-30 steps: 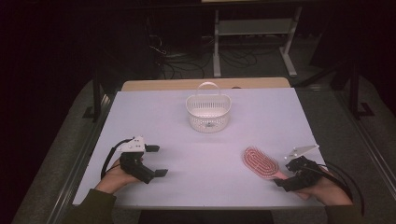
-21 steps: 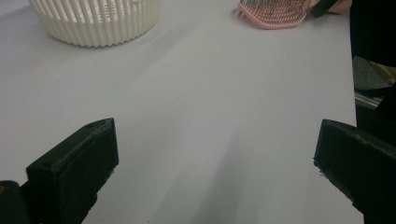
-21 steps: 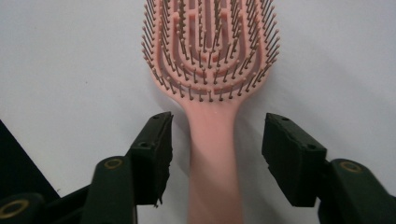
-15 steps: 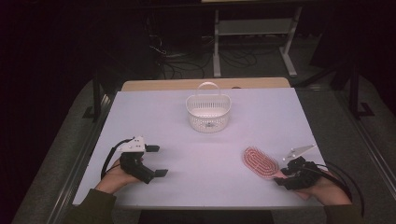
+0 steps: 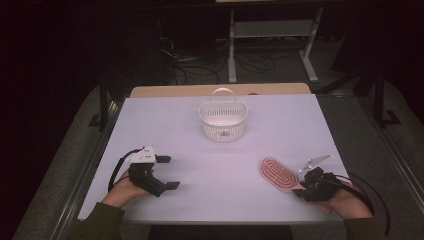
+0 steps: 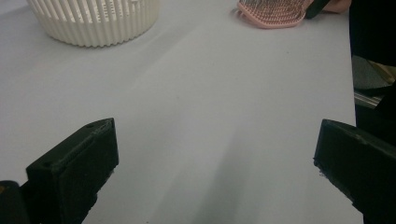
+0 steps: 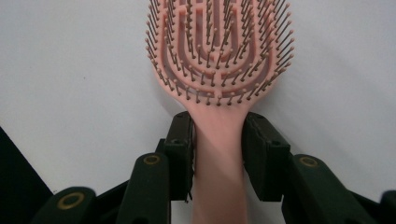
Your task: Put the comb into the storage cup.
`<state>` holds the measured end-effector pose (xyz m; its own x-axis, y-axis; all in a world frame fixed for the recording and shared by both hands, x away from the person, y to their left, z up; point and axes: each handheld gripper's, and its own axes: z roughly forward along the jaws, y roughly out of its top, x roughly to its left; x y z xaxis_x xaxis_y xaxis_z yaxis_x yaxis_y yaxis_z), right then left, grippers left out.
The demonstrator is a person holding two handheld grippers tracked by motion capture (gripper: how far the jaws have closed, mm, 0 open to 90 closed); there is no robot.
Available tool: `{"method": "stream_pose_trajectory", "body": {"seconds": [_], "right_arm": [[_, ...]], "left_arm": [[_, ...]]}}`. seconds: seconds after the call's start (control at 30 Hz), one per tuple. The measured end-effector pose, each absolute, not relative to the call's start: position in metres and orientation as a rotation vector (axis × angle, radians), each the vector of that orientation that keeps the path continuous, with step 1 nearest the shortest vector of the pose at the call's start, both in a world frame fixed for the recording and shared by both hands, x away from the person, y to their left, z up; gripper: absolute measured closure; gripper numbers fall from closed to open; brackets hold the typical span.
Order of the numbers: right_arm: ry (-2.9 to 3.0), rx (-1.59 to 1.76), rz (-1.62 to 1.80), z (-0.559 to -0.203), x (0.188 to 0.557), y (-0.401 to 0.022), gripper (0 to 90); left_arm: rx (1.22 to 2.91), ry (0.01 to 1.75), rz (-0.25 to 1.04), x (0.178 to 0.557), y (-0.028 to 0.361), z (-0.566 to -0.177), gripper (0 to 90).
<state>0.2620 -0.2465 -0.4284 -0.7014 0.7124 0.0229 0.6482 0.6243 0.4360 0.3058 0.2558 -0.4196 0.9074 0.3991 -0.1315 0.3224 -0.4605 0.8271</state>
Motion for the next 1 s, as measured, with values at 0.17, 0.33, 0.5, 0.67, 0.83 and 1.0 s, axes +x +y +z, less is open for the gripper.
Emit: {"method": "stream_pose_trajectory", "body": {"seconds": [0.17, 0.33, 0.5, 0.67, 0.83, 1.0], "right_arm": [[2.701, 1.12, 0.57, -0.4275, 0.2624, -0.2406, 66.0], [2.701, 1.125, 0.537, -0.4268, 0.2621, -0.2368, 68.0], [2.703, 1.11, 0.545, -0.4269, 0.2619, -0.2378, 68.6], [2.703, 1.111, 0.567, -0.4273, 0.2616, -0.2394, 68.7], [2.703, 1.105, 0.574, -0.4273, 0.2614, -0.24, 68.7], [2.702, 1.093, 0.594, -0.4276, 0.2614, -0.2419, 68.7]], "left_arm": [[2.09, 0.518, 0.096, 0.306, 0.2554, -0.42, 0.0], [2.092, 0.52, 0.095, 0.3061, 0.2543, -0.4206, 0.0], [2.091, 0.52, 0.095, 0.3066, 0.2551, -0.4207, 0.0], [2.09, 0.518, 0.095, 0.3066, 0.2551, -0.4206, 0.0], [2.091, 0.519, 0.094, 0.3063, 0.2554, -0.4208, 0.0], [2.088, 0.519, 0.095, 0.3062, 0.2555, -0.4206, 0.0]]}}
